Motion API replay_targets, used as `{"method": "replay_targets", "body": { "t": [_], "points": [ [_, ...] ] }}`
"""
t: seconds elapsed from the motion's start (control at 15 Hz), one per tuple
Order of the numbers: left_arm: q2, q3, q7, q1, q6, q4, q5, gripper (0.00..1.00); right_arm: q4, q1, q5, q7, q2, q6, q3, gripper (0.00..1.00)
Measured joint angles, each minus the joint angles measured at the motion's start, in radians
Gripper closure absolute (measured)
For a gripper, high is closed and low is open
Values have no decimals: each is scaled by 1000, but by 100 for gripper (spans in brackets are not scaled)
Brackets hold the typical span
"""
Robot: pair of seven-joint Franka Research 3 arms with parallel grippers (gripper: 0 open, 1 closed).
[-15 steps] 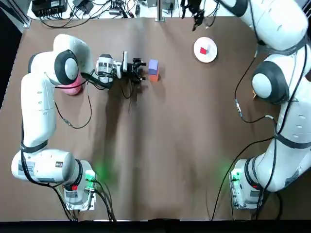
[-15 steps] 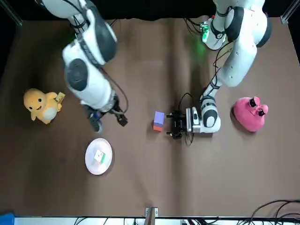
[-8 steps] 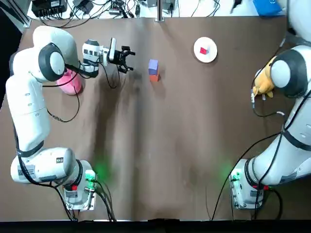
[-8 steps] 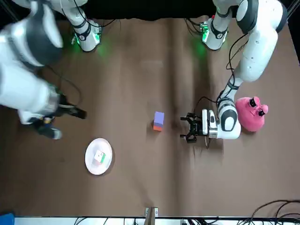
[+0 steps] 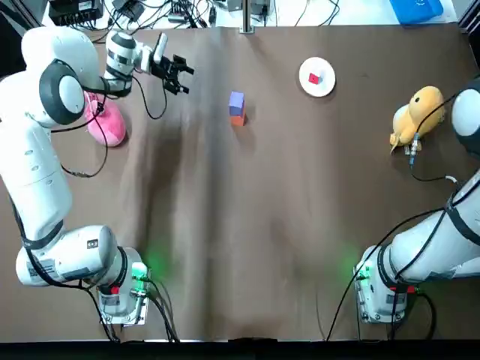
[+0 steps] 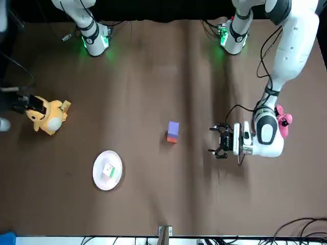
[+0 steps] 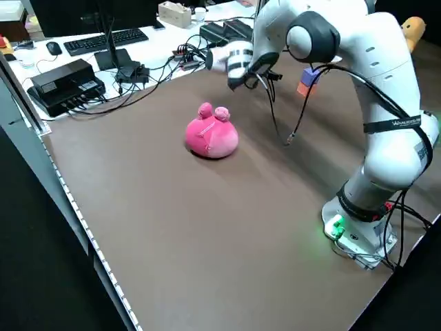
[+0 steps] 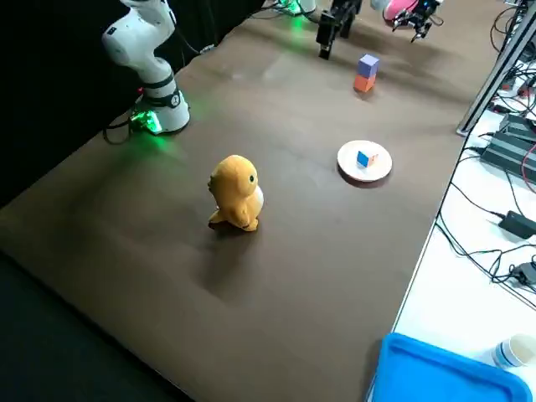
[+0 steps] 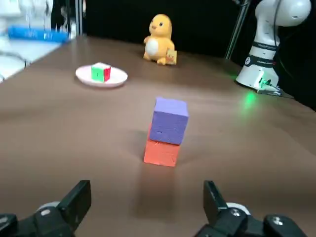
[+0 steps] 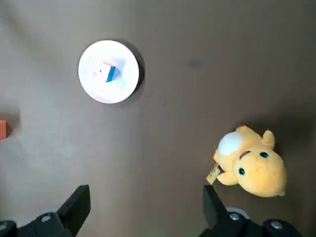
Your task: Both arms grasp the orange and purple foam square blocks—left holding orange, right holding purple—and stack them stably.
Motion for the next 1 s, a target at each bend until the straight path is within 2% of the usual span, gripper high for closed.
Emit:
{"method": "replay_targets", "body": {
  "t": [0.13, 0.33, 0.47, 0.73, 1.0],
  "points": [
    [-52, 0, -144, -1, 0, 5, 49, 0, -60, -11, -3, -8, -77, 8, -1, 0],
    [-147, -1, -371, -7, -1, 6, 160, 0, -212, -9, -31, -21, -210, 109, 5, 0],
    [-212, -1, -585, -14, -1, 8, 251, 0, -284, -4, -55, -69, -255, 151, 10, 0],
    [-307, -11, -1033, -27, -1, 19, 508, 0, -316, -12, -59, -111, -262, 162, 4, 0],
    [-333, -12, -1373, -66, -1, 51, 783, 0, -321, -12, -59, -36, -262, 158, 6, 0]
  ]
}}
